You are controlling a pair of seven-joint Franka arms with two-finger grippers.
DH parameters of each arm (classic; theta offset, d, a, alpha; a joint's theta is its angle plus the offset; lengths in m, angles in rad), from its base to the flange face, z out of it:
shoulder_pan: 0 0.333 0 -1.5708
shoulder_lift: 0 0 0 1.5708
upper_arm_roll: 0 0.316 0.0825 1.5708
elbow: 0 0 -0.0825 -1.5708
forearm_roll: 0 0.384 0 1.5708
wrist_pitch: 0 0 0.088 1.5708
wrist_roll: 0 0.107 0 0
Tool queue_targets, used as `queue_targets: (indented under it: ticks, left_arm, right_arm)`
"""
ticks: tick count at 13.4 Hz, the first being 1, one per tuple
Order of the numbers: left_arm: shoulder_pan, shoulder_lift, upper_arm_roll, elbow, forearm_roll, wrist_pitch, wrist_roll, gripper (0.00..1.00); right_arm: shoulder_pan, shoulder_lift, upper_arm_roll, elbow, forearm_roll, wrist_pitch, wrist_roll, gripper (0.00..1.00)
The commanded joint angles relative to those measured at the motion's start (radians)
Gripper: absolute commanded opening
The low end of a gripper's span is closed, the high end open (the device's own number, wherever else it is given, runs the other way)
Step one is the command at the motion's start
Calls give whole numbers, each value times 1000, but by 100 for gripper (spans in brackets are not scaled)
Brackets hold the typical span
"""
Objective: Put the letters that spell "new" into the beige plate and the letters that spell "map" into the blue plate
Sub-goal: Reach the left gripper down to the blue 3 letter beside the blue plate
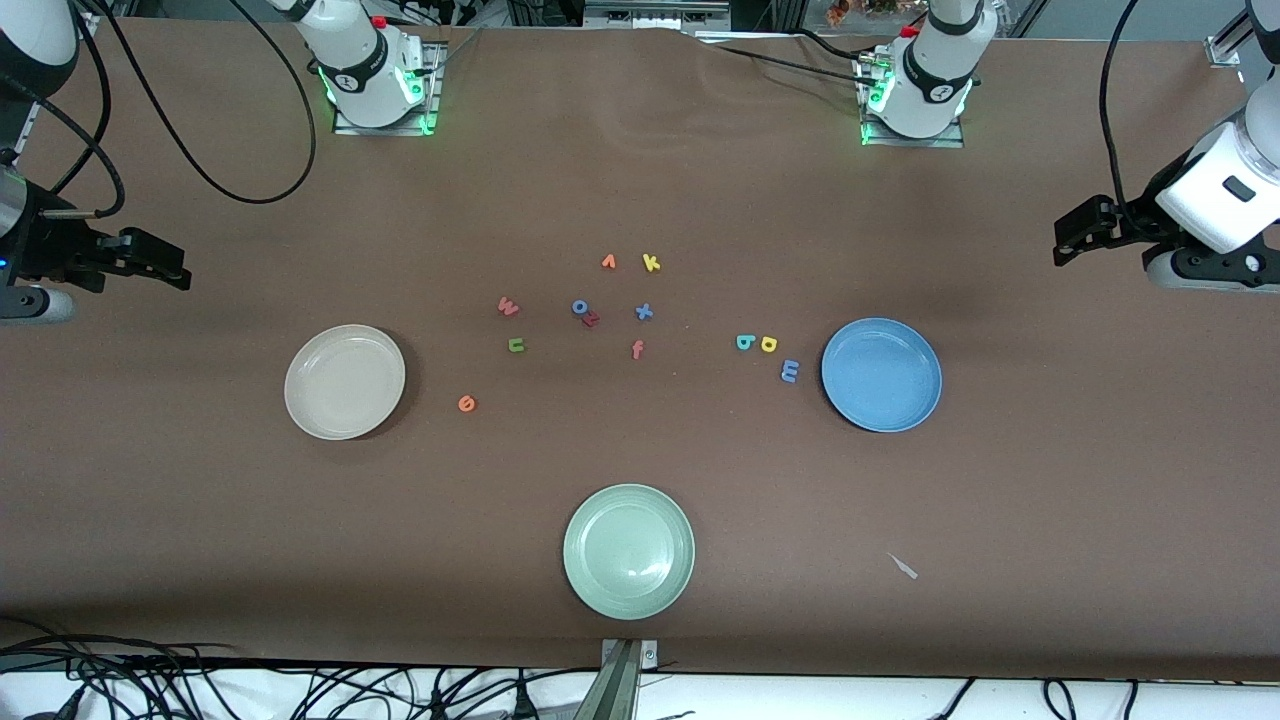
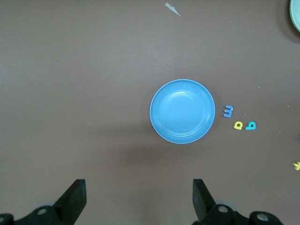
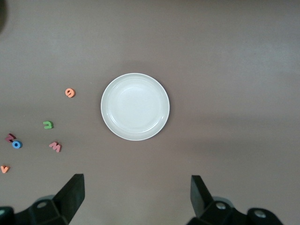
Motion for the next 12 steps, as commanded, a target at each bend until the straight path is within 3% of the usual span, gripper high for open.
queue_targets:
  ticks: [1,4,8,12]
  left_arm:
    - [-2,14,-1,30,-2,-11,24,100]
    - [-12,15,-7,30,-13,-13,19,100]
    - [-33,87,-42,23,-11,-24,5,100]
    - [-68,251,-96,32,-15,5,4,100]
  right_arm:
    - [3,-1,-4,10,-5,-16,7,100]
    - [3,-1,-2,12,-5,-15,7,100]
    - [2,2,-5,12,-5,-16,7,100]
    - [-2,5,-7,12,-5,-7,7,100]
